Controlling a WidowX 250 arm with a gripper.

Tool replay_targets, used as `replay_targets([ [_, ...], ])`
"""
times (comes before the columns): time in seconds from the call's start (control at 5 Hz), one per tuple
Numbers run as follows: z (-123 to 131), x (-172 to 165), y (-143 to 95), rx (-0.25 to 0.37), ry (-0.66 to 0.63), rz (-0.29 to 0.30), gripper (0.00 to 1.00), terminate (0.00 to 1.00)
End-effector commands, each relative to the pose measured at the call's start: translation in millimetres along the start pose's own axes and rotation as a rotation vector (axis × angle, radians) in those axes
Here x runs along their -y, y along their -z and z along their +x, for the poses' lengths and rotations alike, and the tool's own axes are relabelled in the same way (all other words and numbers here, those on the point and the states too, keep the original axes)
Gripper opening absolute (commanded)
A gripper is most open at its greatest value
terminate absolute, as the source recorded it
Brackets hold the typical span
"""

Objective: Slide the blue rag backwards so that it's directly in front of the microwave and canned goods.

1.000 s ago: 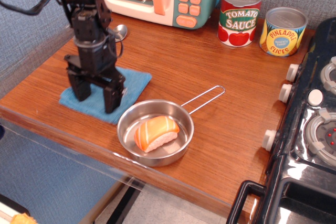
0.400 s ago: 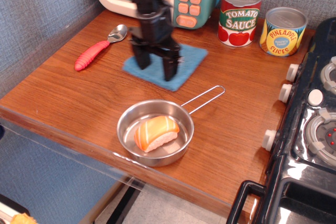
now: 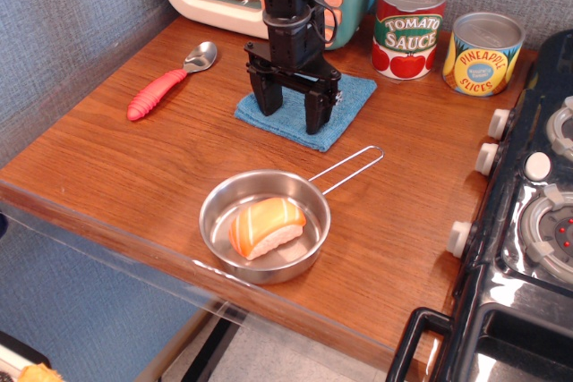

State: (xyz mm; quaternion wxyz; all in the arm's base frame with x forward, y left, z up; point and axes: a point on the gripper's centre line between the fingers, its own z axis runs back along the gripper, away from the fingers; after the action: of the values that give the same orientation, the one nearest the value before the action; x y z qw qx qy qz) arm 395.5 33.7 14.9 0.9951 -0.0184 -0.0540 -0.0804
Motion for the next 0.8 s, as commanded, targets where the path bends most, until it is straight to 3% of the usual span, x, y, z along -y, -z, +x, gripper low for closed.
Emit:
replay_targets([
  [0.0,26,7,-69,0.113,-0.063,0.059,1.0,0.0],
  [0.4,21,17,-131,0.21,-0.04,0.063,1.0,0.0],
  [0.6,-4,12,-136,0.183,-0.051,0.057,1.0,0.0],
])
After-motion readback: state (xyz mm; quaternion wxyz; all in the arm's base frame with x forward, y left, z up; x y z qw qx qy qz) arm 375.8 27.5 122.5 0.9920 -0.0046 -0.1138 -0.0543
